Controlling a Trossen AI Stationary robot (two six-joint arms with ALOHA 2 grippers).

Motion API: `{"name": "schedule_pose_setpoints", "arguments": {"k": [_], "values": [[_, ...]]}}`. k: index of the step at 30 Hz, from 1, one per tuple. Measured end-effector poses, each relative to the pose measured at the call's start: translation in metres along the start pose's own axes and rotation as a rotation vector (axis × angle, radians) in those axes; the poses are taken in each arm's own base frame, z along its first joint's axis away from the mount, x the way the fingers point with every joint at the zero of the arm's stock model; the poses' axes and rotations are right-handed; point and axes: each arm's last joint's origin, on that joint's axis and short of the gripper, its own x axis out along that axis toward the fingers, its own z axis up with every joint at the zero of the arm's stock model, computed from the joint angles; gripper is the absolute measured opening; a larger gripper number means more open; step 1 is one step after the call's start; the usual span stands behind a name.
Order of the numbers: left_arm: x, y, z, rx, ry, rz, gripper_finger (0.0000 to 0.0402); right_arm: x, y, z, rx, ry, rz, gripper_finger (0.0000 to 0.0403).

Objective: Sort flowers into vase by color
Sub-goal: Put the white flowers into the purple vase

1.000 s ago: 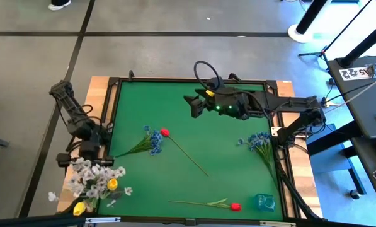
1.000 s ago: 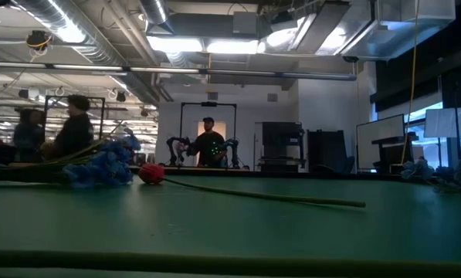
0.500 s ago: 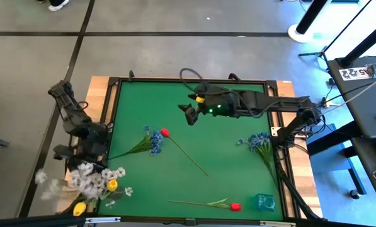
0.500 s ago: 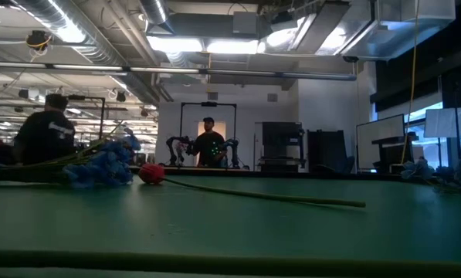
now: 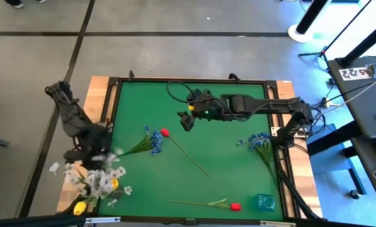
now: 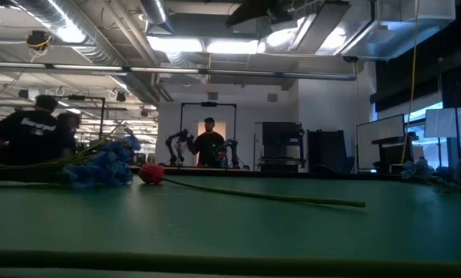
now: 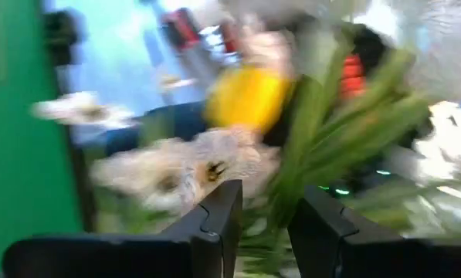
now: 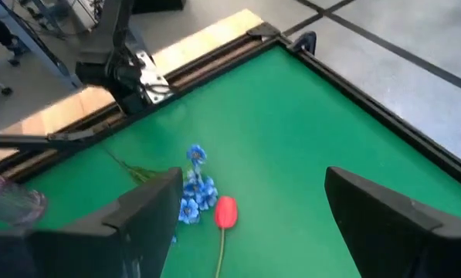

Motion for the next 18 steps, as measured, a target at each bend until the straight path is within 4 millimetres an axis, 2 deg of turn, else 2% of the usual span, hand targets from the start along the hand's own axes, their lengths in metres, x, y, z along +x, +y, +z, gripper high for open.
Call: {"name": "schedule_pose_setpoints", "arguments": {"k": [2,7,11,18], "values": [[0.002,0.005,-0.002,-0.040,0.035,0.048,0.0092,0.001,-0.002,-0.005,-0.018,0.045,-0.023,0.0317],[0.004,0.006,-0.005,-0.154,0.113,0.044,0.0092,0.000,-0.005,-0.011,-0.029,0.103,-0.046,0.0317],[0.002,0.007,-0.007,-0.156,0.128,0.047,0.0092,0.000,-0.005,-0.011,-0.025,0.108,-0.037,0.0317],[0.000,0.020,-0.014,-0.211,0.182,0.190,0.0091,0.003,-0.004,-0.012,-0.012,0.122,-0.026,0.0317]]}}
